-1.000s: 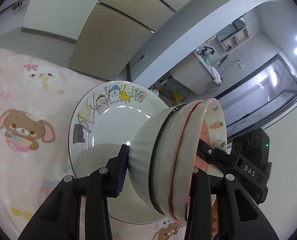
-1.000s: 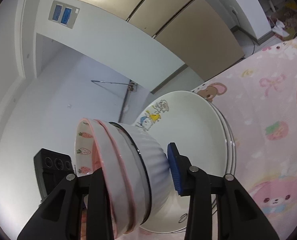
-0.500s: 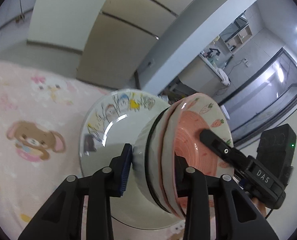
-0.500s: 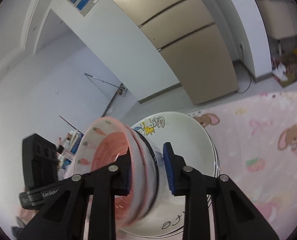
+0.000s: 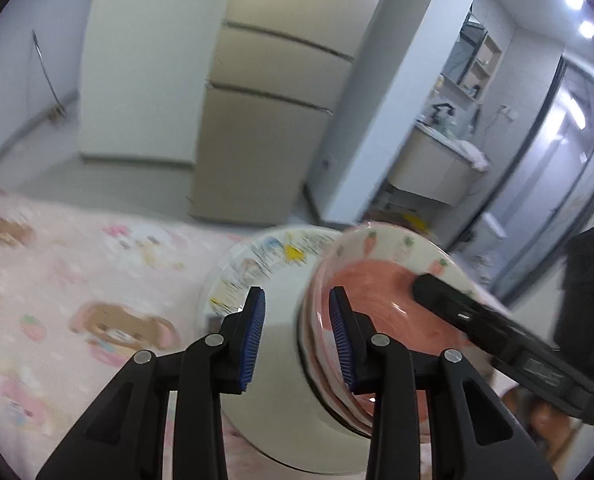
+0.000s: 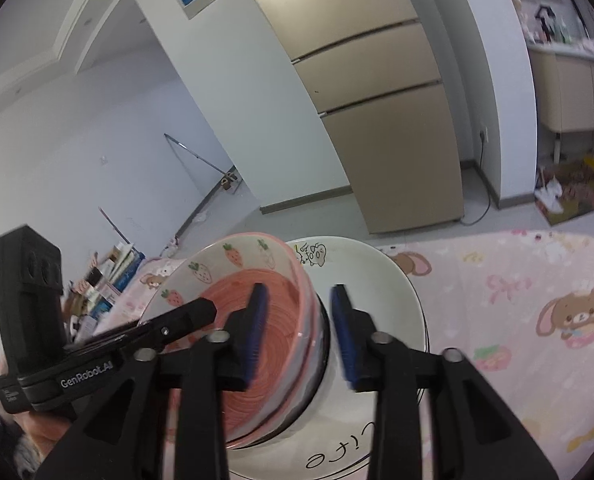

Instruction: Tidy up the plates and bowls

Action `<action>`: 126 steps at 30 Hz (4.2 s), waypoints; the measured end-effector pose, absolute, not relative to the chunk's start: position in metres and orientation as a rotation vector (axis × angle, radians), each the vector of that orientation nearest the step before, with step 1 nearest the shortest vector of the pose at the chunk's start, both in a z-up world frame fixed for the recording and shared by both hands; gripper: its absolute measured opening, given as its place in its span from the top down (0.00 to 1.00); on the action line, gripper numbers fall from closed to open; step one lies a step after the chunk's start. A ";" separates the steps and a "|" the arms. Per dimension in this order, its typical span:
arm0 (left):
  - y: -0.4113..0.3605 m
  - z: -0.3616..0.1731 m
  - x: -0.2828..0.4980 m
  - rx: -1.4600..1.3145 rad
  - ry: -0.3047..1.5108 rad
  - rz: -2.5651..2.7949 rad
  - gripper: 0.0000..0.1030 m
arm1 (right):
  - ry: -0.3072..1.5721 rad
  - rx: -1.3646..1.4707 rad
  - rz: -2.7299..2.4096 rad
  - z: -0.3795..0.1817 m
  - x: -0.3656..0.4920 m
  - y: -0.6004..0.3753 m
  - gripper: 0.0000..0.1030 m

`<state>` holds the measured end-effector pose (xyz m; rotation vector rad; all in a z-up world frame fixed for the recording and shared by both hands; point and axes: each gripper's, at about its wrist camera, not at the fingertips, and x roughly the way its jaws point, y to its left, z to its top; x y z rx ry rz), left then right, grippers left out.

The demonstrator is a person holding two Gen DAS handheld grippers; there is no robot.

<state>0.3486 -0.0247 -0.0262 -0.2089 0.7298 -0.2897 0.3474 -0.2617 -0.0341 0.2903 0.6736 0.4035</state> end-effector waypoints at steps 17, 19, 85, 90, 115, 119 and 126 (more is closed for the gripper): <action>-0.030 0.066 0.278 -0.027 0.351 -0.125 0.00 | 0.353 0.011 0.282 0.064 0.287 -0.242 0.00; -0.029 0.080 0.268 -0.024 0.314 -0.120 0.00 | 0.335 0.011 0.275 0.074 0.282 -0.243 0.00; -0.034 -0.020 0.021 0.123 0.352 -0.137 0.00 | 0.307 -0.114 0.173 -0.013 0.040 -0.248 0.00; -0.033 -0.020 0.020 0.116 0.350 -0.135 0.00 | 0.326 -0.134 0.190 -0.016 0.039 -0.243 0.00; -0.036 -0.015 0.018 0.125 0.338 -0.134 0.00 | 0.341 -0.127 0.204 -0.016 0.038 -0.244 0.00; -0.036 -0.014 0.018 0.126 0.337 -0.132 0.00 | 0.339 -0.131 0.204 -0.016 0.037 -0.244 0.00; -0.036 -0.015 0.018 0.127 0.337 -0.133 0.00 | 0.343 -0.136 0.208 -0.015 0.037 -0.243 0.00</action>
